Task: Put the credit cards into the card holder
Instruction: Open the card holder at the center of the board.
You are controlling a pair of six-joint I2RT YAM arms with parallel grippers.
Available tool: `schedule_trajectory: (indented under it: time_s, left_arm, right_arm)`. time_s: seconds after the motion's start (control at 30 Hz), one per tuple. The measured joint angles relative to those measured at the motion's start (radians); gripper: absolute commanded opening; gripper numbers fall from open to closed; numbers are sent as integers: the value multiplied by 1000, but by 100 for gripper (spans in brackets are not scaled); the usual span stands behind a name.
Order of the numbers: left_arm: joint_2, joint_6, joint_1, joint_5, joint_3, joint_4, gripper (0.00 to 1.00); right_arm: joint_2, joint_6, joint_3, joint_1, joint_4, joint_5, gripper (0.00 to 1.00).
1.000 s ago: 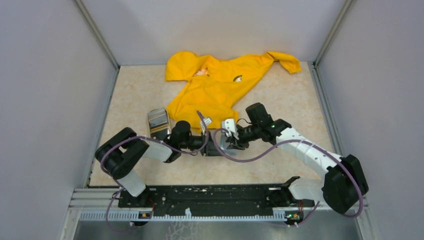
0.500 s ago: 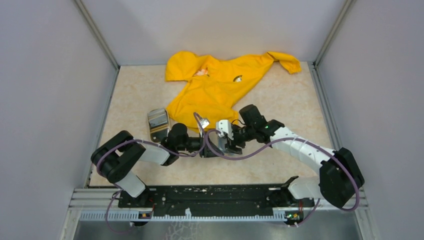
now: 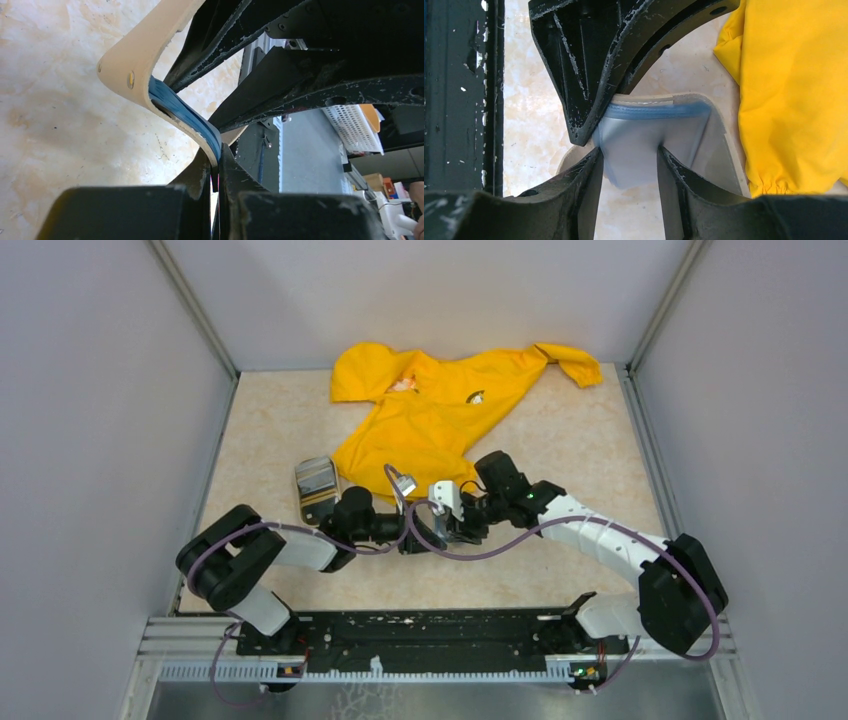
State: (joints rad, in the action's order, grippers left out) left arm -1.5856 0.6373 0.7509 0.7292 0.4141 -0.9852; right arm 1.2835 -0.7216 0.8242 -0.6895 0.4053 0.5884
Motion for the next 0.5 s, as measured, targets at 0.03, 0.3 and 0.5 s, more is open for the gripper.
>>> schedule_trajectory:
  time_s: [0.03,0.3,0.5]
  left_arm:
    - [4,-7,0,-1,0,6,0]
    - [25,-52,0,-7,0,60,0]
    - [26,-60,0,-7,0,79,0]
  right_arm:
    - [0,1,0,-1,0,0,42]
    - [-1,0,0,-2,5,-5,47]
    - [-1,0,0,0,7,-10,53]
